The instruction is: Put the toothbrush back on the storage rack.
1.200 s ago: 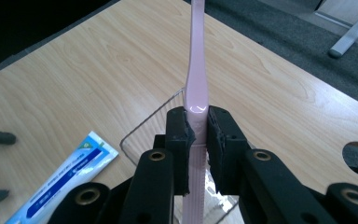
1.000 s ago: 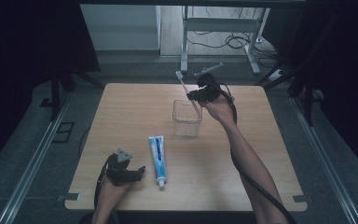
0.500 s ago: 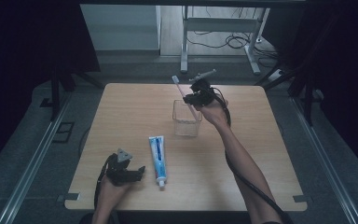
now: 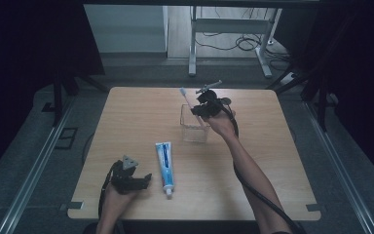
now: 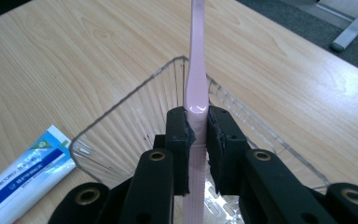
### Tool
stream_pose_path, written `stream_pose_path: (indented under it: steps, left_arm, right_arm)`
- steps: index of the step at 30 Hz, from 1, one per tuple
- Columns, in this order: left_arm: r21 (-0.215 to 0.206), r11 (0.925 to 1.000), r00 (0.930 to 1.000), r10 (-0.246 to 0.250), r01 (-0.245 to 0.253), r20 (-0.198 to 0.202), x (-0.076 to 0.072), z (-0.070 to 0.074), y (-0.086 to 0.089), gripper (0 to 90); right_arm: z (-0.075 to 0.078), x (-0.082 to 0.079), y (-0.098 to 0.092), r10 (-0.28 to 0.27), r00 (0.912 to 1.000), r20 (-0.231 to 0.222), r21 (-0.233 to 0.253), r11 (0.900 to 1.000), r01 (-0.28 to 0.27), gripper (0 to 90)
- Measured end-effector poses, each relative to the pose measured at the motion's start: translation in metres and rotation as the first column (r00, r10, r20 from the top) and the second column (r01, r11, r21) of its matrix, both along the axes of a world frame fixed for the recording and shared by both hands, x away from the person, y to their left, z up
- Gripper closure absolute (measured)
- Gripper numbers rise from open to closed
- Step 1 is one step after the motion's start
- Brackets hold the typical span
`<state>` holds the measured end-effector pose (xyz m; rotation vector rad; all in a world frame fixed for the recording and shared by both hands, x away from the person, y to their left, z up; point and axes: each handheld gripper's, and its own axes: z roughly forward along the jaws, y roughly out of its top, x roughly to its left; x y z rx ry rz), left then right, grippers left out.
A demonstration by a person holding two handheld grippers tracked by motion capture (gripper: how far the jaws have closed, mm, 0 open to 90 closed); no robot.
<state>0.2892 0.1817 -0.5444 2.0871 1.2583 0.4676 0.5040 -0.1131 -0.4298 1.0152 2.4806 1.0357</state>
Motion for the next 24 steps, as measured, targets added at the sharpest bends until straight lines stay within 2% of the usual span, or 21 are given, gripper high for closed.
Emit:
stream_pose_path:
  steps: [14,24]
  left_arm:
    - [0.0,1.0,1.0,0.0,0.0,-0.001,0.0,0.0,0.0,13.4]
    - [0.0,1.0,1.0,0.0,0.0,-0.001,0.0,0.0,0.0,13.4]
  right_arm:
    - [-0.021,0.002,0.006,0.013,0.999,-0.043,-0.046,0.999,-0.015,78.4]
    - [-0.023,0.003,0.007,0.016,0.998,-0.061,-0.058,0.998,-0.02,77.4]
